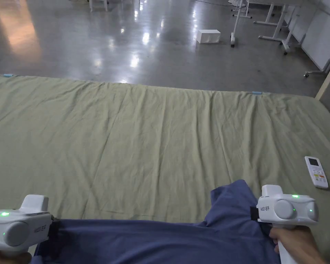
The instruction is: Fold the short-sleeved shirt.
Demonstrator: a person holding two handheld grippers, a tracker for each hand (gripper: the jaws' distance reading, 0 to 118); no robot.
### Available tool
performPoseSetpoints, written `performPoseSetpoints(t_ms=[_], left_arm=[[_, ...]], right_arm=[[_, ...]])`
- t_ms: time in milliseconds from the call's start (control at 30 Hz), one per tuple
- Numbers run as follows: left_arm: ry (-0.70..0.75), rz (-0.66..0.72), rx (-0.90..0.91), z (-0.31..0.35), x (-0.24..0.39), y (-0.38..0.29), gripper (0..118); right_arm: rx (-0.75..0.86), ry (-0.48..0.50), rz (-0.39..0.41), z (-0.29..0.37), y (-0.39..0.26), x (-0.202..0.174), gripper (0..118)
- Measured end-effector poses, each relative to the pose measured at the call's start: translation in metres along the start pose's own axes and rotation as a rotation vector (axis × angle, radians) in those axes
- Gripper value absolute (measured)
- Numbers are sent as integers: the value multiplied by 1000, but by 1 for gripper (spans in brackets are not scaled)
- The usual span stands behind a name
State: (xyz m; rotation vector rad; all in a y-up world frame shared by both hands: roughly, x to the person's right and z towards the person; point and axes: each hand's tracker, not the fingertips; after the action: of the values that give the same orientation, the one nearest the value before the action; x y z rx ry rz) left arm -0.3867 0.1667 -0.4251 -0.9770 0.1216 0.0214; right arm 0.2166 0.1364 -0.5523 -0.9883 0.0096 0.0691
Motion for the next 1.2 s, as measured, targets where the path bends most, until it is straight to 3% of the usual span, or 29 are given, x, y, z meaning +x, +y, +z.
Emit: performPoseSetpoints(t_ms=[333, 700, 1000, 1200], left_arm=[[-42, -7, 113, 49, -17, -21, 6], [-111, -13, 214, 124, -36, -69, 6], [-130, -65, 133, 140, -40, -123, 6], [-115, -91, 1, 112, -45, -154, 6]], right_arm=[[124, 19, -35, 102, -42, 23, 1], [175, 36, 5, 200, -103, 28, 1], [42, 15, 21, 198, -180, 31, 1], [-58, -13, 38, 170, -221, 29, 1]])
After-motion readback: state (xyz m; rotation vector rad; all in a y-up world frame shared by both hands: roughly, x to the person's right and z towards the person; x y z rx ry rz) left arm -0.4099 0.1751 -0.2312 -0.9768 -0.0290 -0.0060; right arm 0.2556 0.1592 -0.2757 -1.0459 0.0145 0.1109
